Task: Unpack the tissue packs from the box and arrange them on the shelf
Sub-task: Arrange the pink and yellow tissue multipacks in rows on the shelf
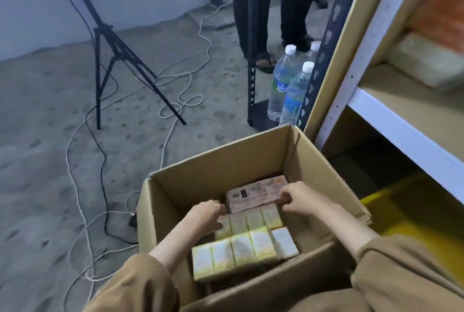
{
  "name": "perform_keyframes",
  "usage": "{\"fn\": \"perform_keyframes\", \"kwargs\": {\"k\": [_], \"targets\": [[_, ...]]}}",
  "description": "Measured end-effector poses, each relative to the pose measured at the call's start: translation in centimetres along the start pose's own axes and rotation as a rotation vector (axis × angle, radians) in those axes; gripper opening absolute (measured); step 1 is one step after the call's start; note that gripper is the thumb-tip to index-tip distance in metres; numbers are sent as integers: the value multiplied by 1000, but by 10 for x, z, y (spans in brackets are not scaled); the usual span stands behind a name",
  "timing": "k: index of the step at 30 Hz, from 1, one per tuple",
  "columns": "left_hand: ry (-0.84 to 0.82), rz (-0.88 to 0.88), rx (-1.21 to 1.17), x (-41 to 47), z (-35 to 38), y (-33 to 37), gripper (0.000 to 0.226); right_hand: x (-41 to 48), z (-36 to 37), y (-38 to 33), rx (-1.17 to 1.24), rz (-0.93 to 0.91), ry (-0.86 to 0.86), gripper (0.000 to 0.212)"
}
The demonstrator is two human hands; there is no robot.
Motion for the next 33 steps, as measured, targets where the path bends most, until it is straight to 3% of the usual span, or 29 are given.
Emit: {"fn": "perform_keyframes", "kwargs": {"k": [3,8,12,27,33], "targets": [[-134,-29,-18,21,38,0,47,27,18,13,-36,22,-77,30],[-361,-53,-65,43,91,13,84,72,42,39,-77,73,-158,25],[-456,-29,-144,58,115,23,98,112,59,53,-114,80,-212,39],[-611,-32,-335,77,154,21,112,188,108,68,-202,-76,-256,96],[-625,-37,-331,77,151,24,109,192,104,71,-246,-132,-247,80]]}}
Point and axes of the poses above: each hand's wrist, its own x-axis towards the middle knuckle, its own z-axis out of the palm, y = z × x, the point moved 6 cm from there along x, towards the middle knuckle, and after that the axes turned 7 degrees about -z, right-handed, at the moved point
